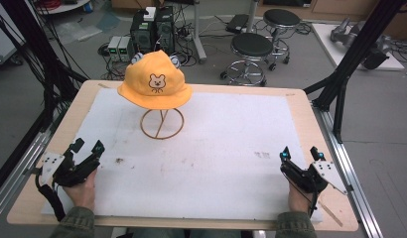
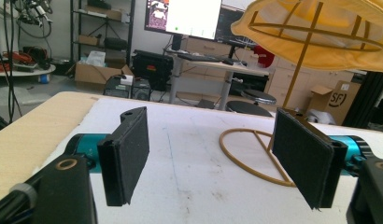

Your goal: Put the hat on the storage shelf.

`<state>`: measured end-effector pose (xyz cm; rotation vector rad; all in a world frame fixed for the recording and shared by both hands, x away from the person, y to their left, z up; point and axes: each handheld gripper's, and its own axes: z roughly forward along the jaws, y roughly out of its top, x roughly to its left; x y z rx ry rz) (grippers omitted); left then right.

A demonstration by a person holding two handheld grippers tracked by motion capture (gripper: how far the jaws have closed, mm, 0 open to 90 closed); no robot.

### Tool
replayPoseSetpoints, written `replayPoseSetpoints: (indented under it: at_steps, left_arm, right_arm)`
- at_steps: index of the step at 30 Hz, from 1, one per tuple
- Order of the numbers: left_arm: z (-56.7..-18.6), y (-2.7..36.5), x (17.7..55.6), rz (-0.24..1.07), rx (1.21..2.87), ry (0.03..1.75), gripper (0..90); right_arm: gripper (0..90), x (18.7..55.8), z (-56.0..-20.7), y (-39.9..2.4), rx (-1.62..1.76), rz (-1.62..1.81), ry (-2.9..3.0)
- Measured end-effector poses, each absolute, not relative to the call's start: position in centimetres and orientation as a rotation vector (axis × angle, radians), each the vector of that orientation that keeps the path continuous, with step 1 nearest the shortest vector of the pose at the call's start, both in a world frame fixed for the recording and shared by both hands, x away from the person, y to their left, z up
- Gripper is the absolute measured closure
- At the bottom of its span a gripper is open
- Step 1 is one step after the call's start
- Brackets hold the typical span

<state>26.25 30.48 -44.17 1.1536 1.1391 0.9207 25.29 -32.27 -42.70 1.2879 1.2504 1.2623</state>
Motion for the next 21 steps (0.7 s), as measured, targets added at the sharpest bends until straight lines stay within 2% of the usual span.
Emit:
replayPoseSetpoints:
  at_steps: [21]
  left_arm:
    - [-44.29, 30.46, 26.19, 0.911, 1.165, 1.144, 27.9]
  right_arm:
    - [9.5, 25.33, -42.83, -32.00, 1.285, 1.263, 1.270]
